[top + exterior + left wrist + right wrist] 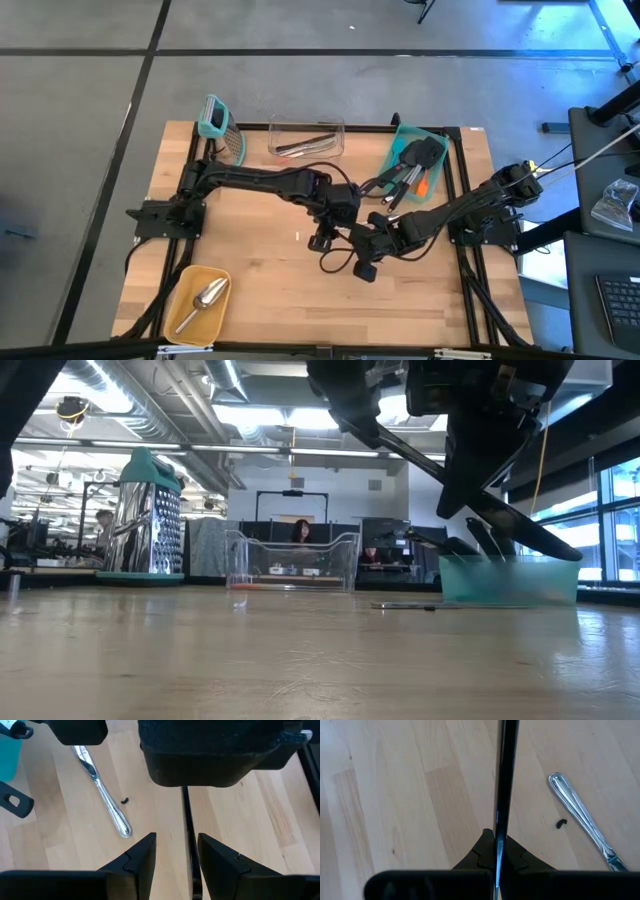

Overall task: Pick & Place Kitchen Items
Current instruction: Put the black table knife into the transparent bin

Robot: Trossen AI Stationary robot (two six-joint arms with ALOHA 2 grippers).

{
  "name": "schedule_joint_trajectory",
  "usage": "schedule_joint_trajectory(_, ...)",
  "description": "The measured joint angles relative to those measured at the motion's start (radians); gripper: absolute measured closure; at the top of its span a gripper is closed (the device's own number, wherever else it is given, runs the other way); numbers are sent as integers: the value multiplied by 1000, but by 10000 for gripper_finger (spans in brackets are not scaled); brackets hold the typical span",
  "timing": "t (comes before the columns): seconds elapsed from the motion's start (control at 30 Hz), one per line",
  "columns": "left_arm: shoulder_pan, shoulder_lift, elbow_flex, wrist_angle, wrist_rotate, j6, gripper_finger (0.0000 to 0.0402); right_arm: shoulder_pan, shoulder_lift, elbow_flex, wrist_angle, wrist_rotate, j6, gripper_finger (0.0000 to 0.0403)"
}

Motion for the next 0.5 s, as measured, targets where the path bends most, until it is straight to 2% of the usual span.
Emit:
schedule_joint_trajectory(0.2,-3,0,0,-5,-1,-16,273,0,0,0,1,0,0,403)
schedule_joint_trajectory(0.5,-6,0,-21,-6,0,-8,363,0,0,0,2,8,0,403)
